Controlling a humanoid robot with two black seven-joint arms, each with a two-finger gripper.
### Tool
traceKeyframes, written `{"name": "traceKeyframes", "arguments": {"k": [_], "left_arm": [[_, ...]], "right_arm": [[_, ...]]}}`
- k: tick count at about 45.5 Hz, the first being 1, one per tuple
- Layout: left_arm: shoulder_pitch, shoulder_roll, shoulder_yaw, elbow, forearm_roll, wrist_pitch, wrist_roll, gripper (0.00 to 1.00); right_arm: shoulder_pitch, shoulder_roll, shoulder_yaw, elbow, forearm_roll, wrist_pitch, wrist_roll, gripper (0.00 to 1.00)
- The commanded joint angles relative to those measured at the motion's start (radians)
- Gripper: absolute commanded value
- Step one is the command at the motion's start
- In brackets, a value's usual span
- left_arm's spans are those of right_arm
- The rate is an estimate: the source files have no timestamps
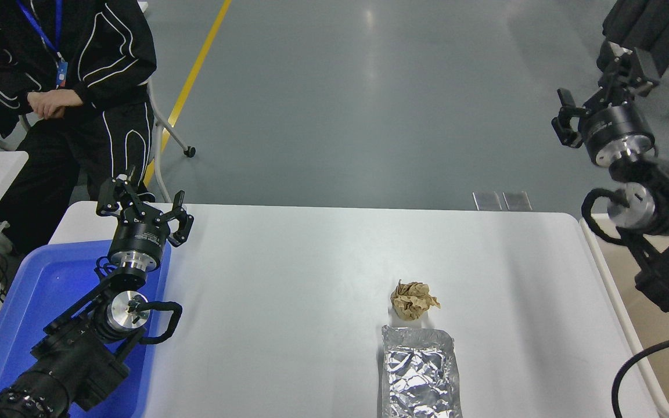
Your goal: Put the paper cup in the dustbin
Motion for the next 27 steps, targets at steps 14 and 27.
{"name": "traceKeyframes", "arguments": {"k": [14,27], "left_arm": [[0.000,0.000,0.000,0.000,0.000,0.000,0.000,1.00],[0.000,0.000,0.000,0.000,0.000,0.000,0.000,1.00]], "right_arm": [[-0.138,0.090,-0.004,-0.002,0.001,0.002,0.036,0.99],[-0.158,0.083,-0.003,-0.005,0.002,0.004,0.036,0.99]]}}
